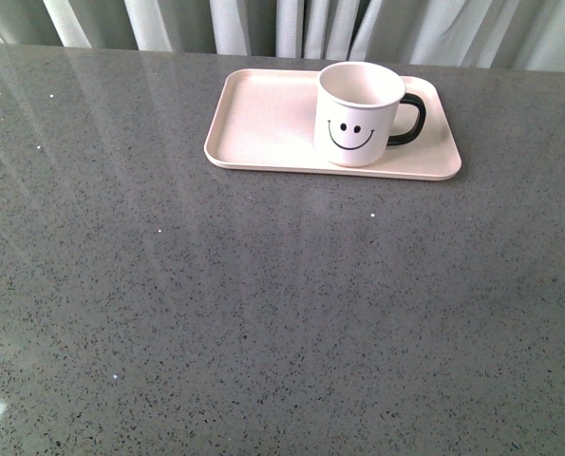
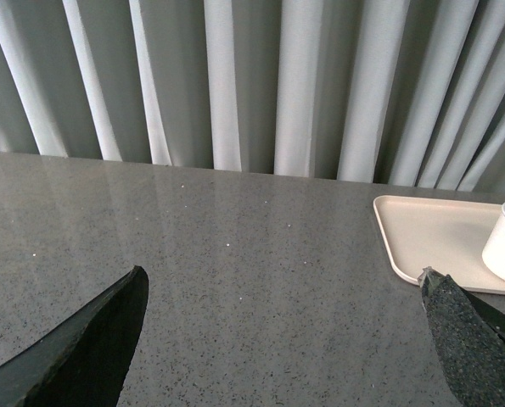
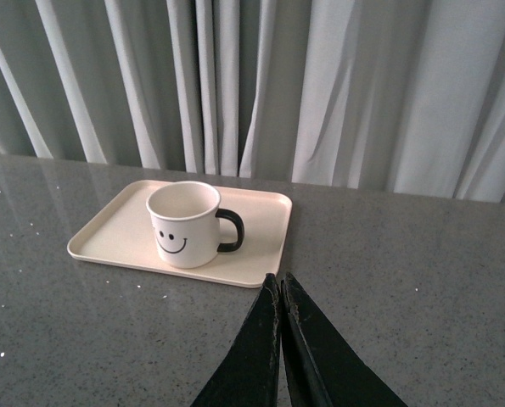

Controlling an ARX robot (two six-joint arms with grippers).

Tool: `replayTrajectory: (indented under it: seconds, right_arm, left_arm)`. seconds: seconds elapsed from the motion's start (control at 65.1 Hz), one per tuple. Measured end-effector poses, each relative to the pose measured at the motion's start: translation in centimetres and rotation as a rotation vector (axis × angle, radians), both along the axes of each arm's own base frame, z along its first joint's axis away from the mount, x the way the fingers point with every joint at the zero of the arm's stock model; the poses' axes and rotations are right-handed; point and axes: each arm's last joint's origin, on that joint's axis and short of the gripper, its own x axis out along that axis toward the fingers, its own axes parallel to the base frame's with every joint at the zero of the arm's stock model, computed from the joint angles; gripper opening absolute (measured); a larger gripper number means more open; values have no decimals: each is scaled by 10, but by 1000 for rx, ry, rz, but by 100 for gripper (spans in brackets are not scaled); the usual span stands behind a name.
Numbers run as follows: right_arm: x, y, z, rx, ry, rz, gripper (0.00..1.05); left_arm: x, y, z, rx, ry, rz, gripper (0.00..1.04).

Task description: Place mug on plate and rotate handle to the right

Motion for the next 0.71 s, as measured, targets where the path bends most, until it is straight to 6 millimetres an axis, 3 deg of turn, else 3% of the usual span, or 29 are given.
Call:
replayTrajectory:
  seconds: [0.43, 0.507, 0.706]
  right_arm:
    - [-12, 0, -3, 0, 6, 0, 2]
    - [-12, 0, -3, 0, 5, 0, 20]
    - [-12, 0, -3, 0, 5, 0, 55]
  left_arm:
    - [0, 0, 0, 0, 0, 0, 96]
    - [0, 0, 0, 0, 0, 0, 96]
    - [0, 0, 0, 0, 0, 0, 96]
